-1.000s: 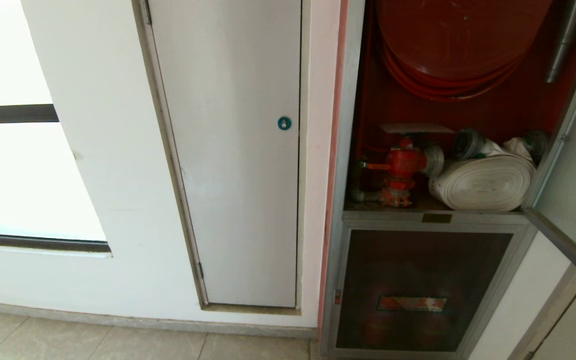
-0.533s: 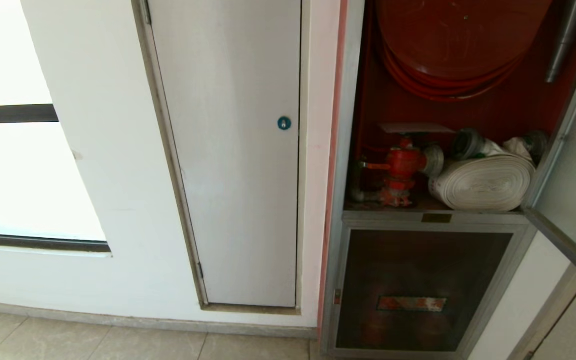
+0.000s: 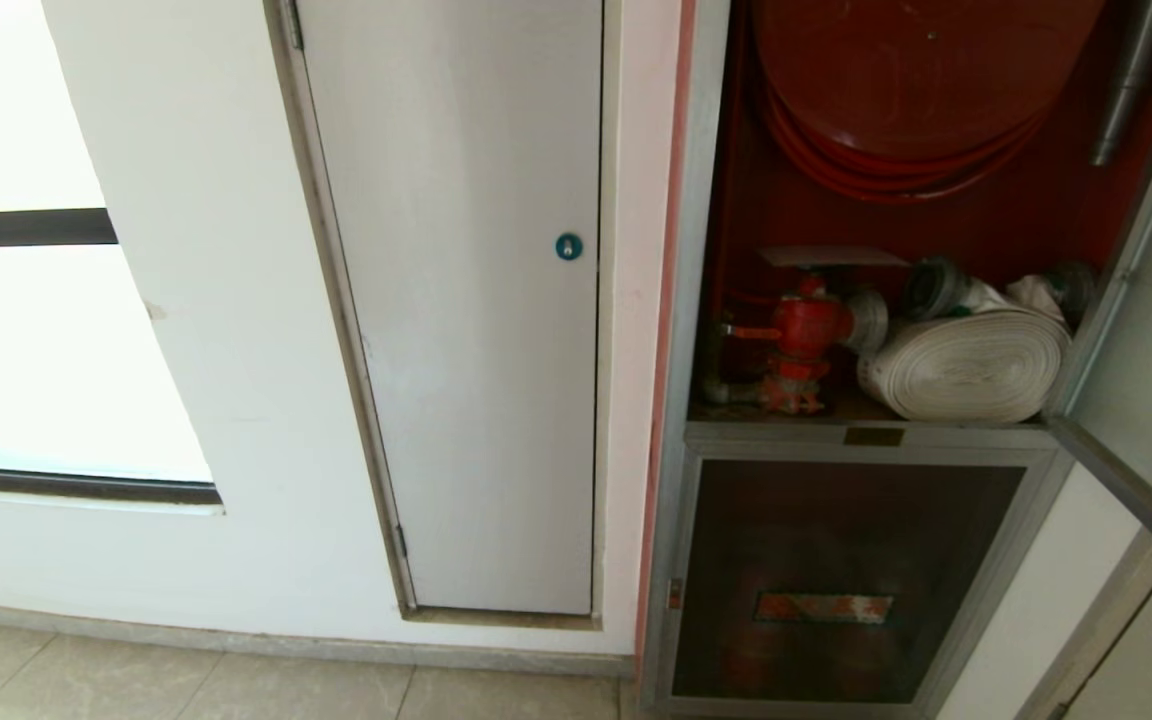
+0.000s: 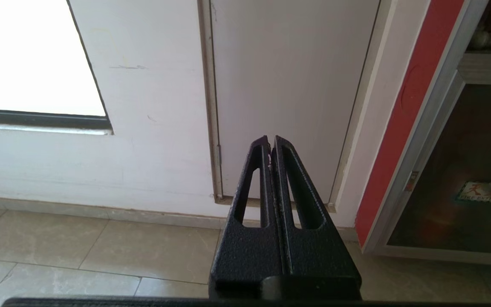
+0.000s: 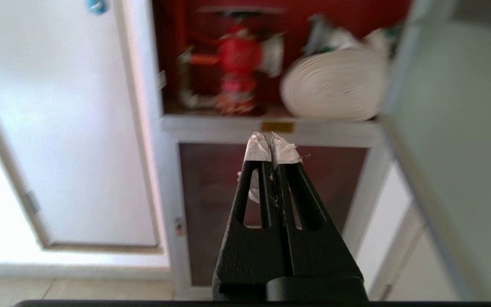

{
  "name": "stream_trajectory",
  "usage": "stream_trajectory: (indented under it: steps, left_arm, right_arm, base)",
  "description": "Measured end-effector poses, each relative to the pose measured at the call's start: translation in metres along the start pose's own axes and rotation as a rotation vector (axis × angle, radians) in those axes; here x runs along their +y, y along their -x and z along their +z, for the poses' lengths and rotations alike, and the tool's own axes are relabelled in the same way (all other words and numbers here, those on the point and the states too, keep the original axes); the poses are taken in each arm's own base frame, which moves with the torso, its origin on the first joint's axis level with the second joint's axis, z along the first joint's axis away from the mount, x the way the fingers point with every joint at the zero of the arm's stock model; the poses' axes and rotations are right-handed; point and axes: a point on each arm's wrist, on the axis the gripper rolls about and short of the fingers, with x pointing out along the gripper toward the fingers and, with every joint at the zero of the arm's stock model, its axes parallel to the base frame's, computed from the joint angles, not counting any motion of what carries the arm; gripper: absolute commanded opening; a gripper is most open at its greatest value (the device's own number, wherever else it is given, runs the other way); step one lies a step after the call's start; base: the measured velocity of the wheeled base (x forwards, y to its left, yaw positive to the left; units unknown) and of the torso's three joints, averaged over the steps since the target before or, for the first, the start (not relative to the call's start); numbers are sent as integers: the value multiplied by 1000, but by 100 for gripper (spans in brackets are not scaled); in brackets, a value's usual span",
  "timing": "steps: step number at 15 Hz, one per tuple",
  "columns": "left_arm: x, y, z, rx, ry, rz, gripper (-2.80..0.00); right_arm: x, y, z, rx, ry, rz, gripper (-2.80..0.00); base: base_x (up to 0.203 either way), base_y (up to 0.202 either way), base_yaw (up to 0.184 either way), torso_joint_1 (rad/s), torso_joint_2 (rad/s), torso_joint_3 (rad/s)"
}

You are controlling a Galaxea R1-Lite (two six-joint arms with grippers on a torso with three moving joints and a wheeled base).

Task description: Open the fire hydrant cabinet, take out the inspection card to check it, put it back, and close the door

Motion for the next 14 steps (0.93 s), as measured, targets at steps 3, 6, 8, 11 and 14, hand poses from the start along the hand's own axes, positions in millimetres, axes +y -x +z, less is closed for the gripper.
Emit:
stream_trajectory:
  steps: [3, 6, 8, 11, 14]
  left_arm:
    - [0, 0, 0, 0, 0, 0, -280]
    - [0, 0, 0, 0, 0, 0, -280]
    - [0, 0, 0, 0, 0, 0, -280]
    - [0, 0, 0, 0, 0, 0, -280]
    - [0, 0, 0, 0, 0, 0, -280]
  right_arm:
    - [-3, -26, 38, 11, 0, -188, -280]
    - [-6, -52, 56, -29, -14, -418, -280]
    - [-7, -65, 61, -39, -21, -522, -280]
    - [-13, -80, 61, -40, -23, -663, -280]
    - [-27, -89, 65, -128, -56, -815, -280]
  base:
    - [0, 0, 0, 0, 0, 0]
    - [0, 0, 0, 0, 0, 0]
    - [0, 0, 0, 0, 0, 0]
    - [0, 0, 0, 0, 0, 0]
    - [0, 0, 0, 0, 0, 0]
